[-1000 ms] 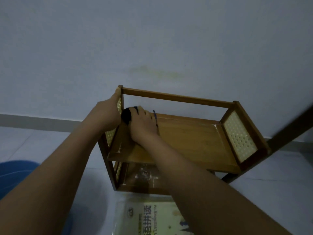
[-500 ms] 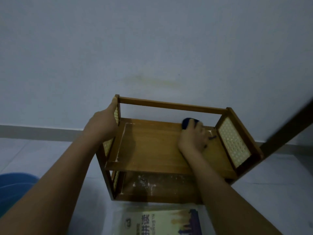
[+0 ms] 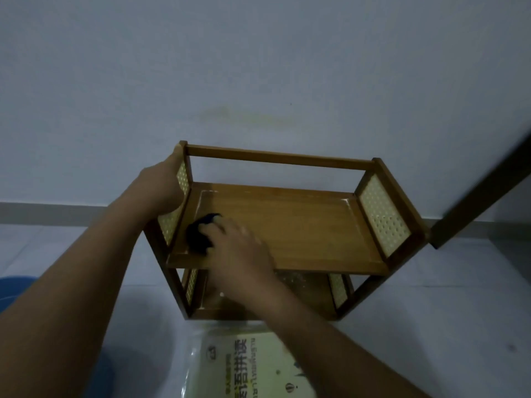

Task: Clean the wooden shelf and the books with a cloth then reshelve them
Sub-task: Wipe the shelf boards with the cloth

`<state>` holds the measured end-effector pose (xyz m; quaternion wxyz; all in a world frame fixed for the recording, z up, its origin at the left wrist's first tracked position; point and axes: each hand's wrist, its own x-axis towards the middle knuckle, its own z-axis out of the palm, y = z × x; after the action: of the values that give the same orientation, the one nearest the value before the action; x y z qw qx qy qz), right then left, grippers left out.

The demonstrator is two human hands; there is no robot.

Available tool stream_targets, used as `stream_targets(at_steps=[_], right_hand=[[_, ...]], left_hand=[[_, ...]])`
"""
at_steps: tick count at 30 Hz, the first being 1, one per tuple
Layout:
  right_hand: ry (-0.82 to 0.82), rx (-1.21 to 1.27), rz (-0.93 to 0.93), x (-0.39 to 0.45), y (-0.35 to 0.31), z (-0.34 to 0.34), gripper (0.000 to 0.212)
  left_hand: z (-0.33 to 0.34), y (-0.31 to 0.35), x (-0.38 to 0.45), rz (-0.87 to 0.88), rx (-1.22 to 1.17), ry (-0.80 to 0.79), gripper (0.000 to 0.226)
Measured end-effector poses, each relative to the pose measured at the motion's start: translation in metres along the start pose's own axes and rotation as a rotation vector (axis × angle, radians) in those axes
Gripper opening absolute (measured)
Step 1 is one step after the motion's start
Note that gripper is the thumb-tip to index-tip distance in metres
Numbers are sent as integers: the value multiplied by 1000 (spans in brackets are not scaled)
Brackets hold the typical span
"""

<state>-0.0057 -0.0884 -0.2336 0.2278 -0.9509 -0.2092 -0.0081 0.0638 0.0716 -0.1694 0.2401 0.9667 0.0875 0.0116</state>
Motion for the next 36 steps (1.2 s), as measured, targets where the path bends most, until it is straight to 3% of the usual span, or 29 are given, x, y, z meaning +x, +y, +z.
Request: stream_targets(at_steps=[5, 11, 13, 18, 21, 25, 28, 30, 34, 36], right_hand=[[153, -204, 564, -45, 127, -67, 46], [170, -228, 796, 25, 127, -57, 61], [162, -191, 749, 61, 94, -35, 60], [-49, -82, 137, 73, -2, 16, 68], [19, -20, 211, 71, 45, -2, 63], [255, -124, 621, 42, 134, -37, 60], [216, -174, 793, 30, 129, -46, 63], [118, -156, 741, 24, 86, -30, 66], [-78, -67, 269, -4, -6, 10, 71], [-104, -64, 132, -9, -5, 4, 69]], left_hand=[[4, 7, -7, 20, 1, -15, 87], [3, 6, -6, 18, 38, -25, 90], [5, 5, -7, 20, 36, -15, 90], [6, 3, -4, 16, 31, 7, 88], [9, 6, -3, 13, 3, 6, 88], [11, 5, -6, 2, -21, 0, 88], [11, 1, -8, -11, -4, 21, 89], [13, 0, -12, -14, -1, 13, 89], [13, -1, -15, -17, -4, 5, 89], [10, 1, -12, -1, -18, 19, 90]])
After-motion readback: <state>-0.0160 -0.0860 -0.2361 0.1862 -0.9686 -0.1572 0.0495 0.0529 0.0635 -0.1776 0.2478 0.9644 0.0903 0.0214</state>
